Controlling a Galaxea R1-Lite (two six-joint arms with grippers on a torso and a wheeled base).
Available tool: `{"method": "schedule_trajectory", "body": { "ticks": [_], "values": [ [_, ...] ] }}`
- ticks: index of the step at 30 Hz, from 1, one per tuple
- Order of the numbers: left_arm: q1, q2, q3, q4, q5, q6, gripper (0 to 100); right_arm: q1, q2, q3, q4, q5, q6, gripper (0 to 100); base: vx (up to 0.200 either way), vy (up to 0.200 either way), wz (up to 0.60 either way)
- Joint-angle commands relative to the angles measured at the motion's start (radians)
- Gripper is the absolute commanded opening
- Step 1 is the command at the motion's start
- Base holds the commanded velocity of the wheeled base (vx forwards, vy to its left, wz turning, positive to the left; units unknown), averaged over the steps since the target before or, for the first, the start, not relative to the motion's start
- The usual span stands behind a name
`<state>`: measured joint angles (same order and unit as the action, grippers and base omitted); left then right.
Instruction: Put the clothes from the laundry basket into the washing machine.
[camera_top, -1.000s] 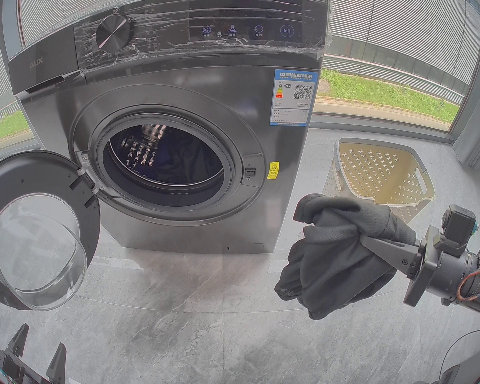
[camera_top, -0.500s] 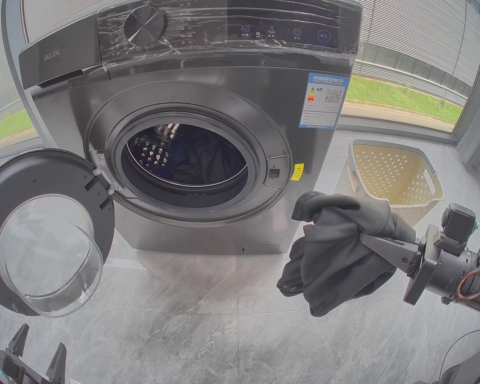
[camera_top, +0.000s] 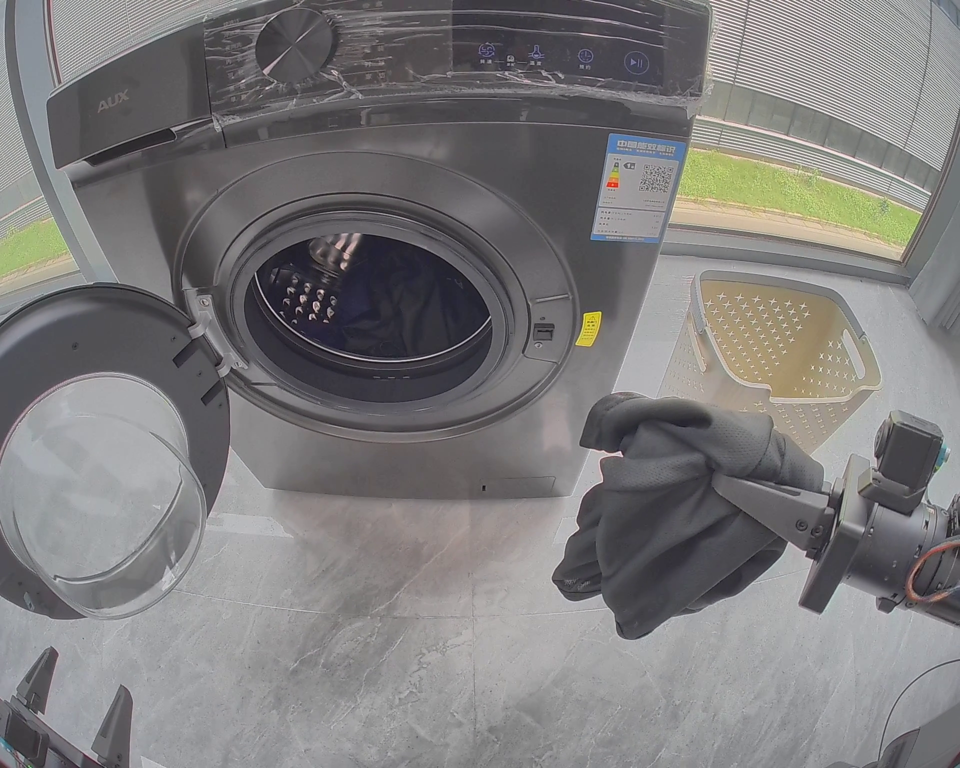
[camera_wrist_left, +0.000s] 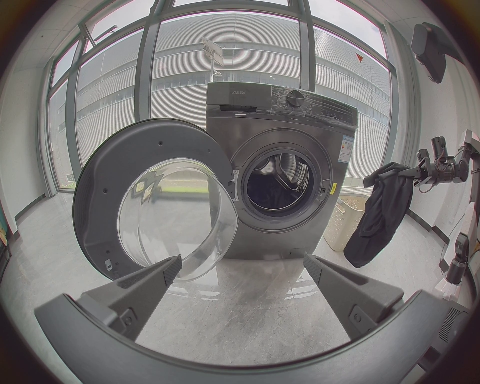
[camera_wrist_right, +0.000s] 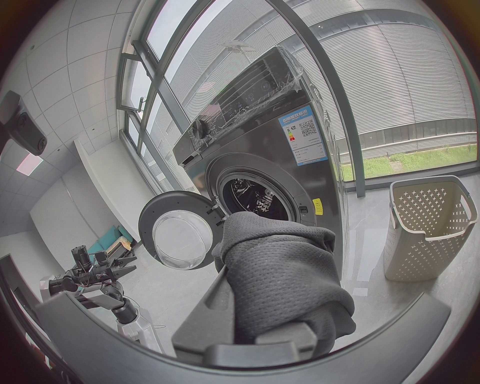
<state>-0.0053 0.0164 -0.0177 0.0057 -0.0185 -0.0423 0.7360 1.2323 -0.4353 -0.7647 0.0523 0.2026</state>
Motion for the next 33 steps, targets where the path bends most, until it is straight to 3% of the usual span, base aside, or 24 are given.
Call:
{"method": "schedule_trajectory", "body": {
  "ticks": [1,15,33],
  "values": [
    [0.001,-0.009,0.015,0.000,0.000,-0.001,100,0.000,0.009,-0.002,-0.001,0.000,0.001,0,0.000,0.200,0.00],
    [0.001,-0.009,0.015,0.000,0.000,-0.002,100,-0.020,0.012,-0.005,-0.001,0.000,0.020,0,0.000,0.200,0.00],
    [0.001,-0.009,0.015,0.000,0.000,-0.001,100,-0.023,0.015,0.000,-0.001,-0.009,0.015,0,0.000,0.000,0.00]
  ]
}}
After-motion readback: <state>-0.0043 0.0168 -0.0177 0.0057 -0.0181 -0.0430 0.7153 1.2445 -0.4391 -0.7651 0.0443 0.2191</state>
